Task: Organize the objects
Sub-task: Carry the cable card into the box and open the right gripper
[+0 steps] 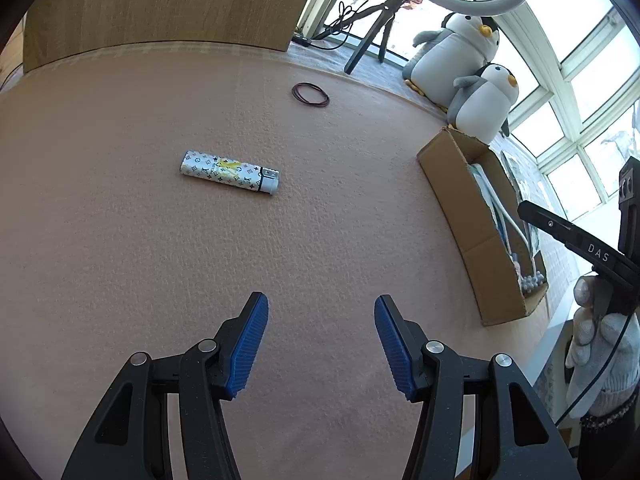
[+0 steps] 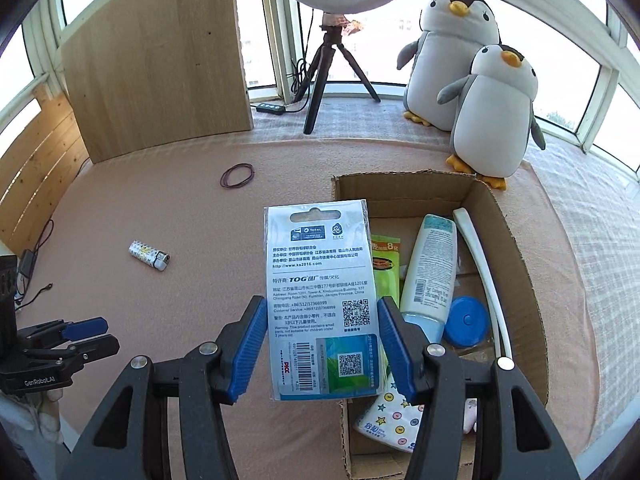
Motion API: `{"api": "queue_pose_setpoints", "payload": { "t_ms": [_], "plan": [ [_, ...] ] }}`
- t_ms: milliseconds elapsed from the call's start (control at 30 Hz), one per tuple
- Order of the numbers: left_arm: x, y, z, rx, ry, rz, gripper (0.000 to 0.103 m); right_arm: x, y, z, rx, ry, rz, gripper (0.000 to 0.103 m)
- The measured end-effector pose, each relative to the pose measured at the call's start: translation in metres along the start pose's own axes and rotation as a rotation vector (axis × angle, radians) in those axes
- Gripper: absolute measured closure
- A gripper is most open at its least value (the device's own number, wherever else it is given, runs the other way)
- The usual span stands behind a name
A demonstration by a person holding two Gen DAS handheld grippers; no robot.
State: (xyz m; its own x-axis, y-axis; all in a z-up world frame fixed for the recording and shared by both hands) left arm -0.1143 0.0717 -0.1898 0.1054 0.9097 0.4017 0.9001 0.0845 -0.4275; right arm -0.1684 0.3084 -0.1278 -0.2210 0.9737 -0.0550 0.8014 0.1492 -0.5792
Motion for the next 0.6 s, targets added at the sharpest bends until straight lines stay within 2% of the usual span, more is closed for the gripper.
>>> {"api": "queue_pose_setpoints", "payload": {
  "t_ms": [367,600],
  "plan": [
    [0.006,-0.002,0.006,-0.012,-0.006,0.018,0.044,0.056,0.01,0.008,-0.022,0.07,0.082,0.051],
    [0.006,-0.002,0.005,-0.013,-0.006,0.021,0.044,0.071,0.016,0.014,-0.042,0.079,0.118,0.051]
  ]
}}
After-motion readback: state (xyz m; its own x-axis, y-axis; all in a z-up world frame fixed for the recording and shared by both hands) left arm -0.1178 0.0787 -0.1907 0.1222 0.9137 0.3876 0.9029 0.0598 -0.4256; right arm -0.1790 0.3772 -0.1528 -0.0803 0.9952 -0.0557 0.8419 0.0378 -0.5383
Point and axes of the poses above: each gripper's, at about its wrist camera, not at the fingertips, and z roughly the way its jaws point, x to its right, y to its underside, the point moved 10 cm from there along z, roughly the way its jaws point, and after that the axes turned 2 degrees about x, right-handed, at the moved point
